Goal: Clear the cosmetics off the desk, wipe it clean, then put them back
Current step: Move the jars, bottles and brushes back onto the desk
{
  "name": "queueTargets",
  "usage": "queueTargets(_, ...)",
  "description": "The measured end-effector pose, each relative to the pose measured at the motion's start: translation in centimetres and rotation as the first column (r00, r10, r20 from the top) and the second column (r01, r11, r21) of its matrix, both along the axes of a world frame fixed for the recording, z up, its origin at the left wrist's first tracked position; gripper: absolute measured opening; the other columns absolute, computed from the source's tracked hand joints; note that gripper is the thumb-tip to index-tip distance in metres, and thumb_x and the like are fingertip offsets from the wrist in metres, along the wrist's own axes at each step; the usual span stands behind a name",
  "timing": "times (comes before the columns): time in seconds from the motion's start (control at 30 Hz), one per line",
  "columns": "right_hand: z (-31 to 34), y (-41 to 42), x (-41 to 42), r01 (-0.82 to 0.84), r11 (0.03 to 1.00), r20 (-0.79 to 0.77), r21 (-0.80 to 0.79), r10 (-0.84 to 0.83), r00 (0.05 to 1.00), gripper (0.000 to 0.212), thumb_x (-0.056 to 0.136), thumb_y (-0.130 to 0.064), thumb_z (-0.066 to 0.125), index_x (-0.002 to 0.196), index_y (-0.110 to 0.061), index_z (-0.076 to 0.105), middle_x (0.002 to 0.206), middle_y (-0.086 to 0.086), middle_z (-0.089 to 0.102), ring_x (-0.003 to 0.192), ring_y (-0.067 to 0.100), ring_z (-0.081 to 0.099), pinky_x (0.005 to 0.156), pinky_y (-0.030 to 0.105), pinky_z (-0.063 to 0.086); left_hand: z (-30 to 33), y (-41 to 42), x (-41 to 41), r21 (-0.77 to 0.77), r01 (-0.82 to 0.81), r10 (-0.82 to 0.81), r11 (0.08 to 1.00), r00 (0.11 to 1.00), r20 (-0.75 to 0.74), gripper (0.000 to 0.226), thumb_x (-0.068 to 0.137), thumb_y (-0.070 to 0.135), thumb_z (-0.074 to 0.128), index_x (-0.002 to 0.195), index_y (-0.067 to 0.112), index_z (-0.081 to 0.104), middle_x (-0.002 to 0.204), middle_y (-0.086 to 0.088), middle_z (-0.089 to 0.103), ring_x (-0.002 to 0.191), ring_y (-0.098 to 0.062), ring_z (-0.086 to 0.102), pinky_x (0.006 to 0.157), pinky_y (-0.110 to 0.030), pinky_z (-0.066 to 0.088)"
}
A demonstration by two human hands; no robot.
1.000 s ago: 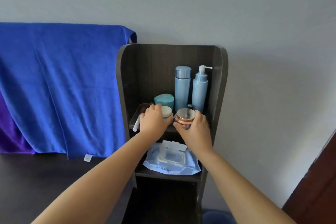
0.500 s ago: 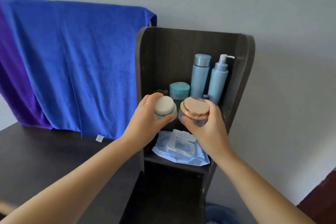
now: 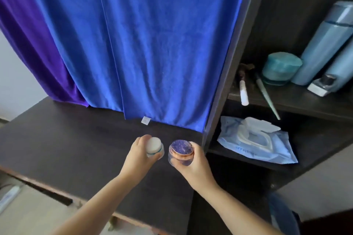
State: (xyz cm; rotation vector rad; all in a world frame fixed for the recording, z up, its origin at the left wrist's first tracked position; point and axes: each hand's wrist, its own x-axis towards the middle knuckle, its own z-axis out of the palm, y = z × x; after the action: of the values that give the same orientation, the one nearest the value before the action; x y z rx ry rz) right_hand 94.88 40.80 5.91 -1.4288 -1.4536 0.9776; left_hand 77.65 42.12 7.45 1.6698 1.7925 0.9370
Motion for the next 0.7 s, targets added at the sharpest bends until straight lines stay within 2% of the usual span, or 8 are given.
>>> queueTargets(0.1, -4.3, 3.9, -3.0, 0.182, 0.977, 0.02, -0.114, -0.181, 0.983, 0.05, 0.054, -0.046, 0.08, 0.094, -0.027, 0.057, 0.098, 0.001, 0.065, 0.086, 0.009, 0.065, 0.081, 0.037, 0.055, -3.3, 4.1, -2.3, -0.087, 0.049, -0.049, 0.995, 0.999, -0.002, 0.038, 0.072, 0.038, 0.072, 0.1, 0.021, 0.052, 0.099, 0.003, 0.053, 0.098, -0.016, 0.051, 0.078, -0.027, 0.042)
queueTargets(0.13, -5.6, 5.2, -3.5, 0.234, 0.963, 0.04, -0.132, -0.231, 0.972, 0.05, 0.054, -0.047, 0.08, 0.093, -0.025, 0.057, 0.094, 0.001, 0.066, 0.083, 0.01, 0.066, 0.079, 0.04, 0.055, -4.2, 5.5, -2.8, -0.105, 0.066, -0.066, 0.992, 0.998, 0.005, 0.04, 0.073, 0.037, 0.071, 0.104, 0.02, 0.052, 0.101, 0.002, 0.053, 0.099, -0.016, 0.05, 0.08, -0.028, 0.042)
queueTargets(0.2, -7.2, 7.3, -4.1, 0.345, 0.928, 0.083, -0.138, -0.337, 0.938, 0.048, 0.055, -0.047, 0.079, 0.092, -0.024, 0.058, 0.09, -0.001, 0.066, 0.081, 0.009, 0.066, 0.077, 0.039, 0.055, -5.5, 8.2, -3.3, -0.122, 0.102, -0.102, 0.987, 0.995, 0.008, 0.045, 0.076, 0.035, 0.07, 0.112, 0.017, 0.051, 0.107, 0.0, 0.052, 0.103, -0.017, 0.048, 0.084, -0.028, 0.042)
queueTargets(0.3, -8.1, 9.0, -4.3, 0.473, 0.875, 0.163, -0.105, -0.454, 0.876, 0.054, 0.059, -0.04, 0.08, 0.103, -0.022, 0.055, 0.1, -0.001, 0.061, 0.09, 0.012, 0.062, 0.084, 0.033, 0.053, -7.3, 11.4, -2.2, -0.128, 0.205, -0.209, 0.97, 0.978, -0.022, 0.045, 0.08, 0.035, 0.067, 0.115, 0.014, 0.049, 0.11, -0.004, 0.052, 0.106, -0.021, 0.046, 0.088, -0.034, 0.043)
queueTargets(0.4, -8.9, 9.7, -4.3, 0.505, 0.86, 0.223, -0.07, -0.48, 0.849, 0.062, 0.063, -0.026, 0.083, 0.115, -0.014, 0.052, 0.11, 0.002, 0.056, 0.1, 0.015, 0.057, 0.088, 0.026, 0.046, -8.8, 12.9, -1.1, -0.142, 0.267, -0.274, 0.953, 0.961, -0.035, 0.047, 0.081, 0.032, 0.066, 0.119, 0.011, 0.047, 0.113, -0.007, 0.051, 0.108, -0.024, 0.045, 0.087, -0.04, 0.043)
queueTargets(0.57, -10.0, 9.4, -4.3, 0.502, 0.862, 0.32, -0.066, -0.458, 0.829, 0.078, 0.065, -0.017, 0.083, 0.129, -0.005, 0.04, 0.128, 0.012, 0.048, 0.119, 0.023, 0.05, 0.101, 0.032, 0.042, -10.3, 13.3, -1.1, -0.089, 0.327, -0.336, 0.941, 0.935, -0.113, 0.053, 0.079, 0.023, 0.069, 0.124, 0.007, 0.045, 0.115, -0.011, 0.051, 0.107, -0.03, 0.046, 0.089, -0.036, 0.04)
queueTargets(0.7, -8.3, 9.3, -4.4, 0.45, 0.888, 0.375, -0.1, -0.385, 0.843, 0.095, 0.069, -0.02, 0.08, 0.143, -0.003, 0.022, 0.145, 0.017, 0.031, 0.135, 0.028, 0.033, 0.11, 0.035, 0.031, -8.7, 13.2, -0.9, -0.044, 0.376, -0.378, 0.926, 0.913, -0.152, 0.07, 0.075, 0.022, 0.072, 0.134, 0.006, 0.038, 0.129, -0.012, 0.048, 0.119, -0.03, 0.042, 0.099, -0.036, 0.034)
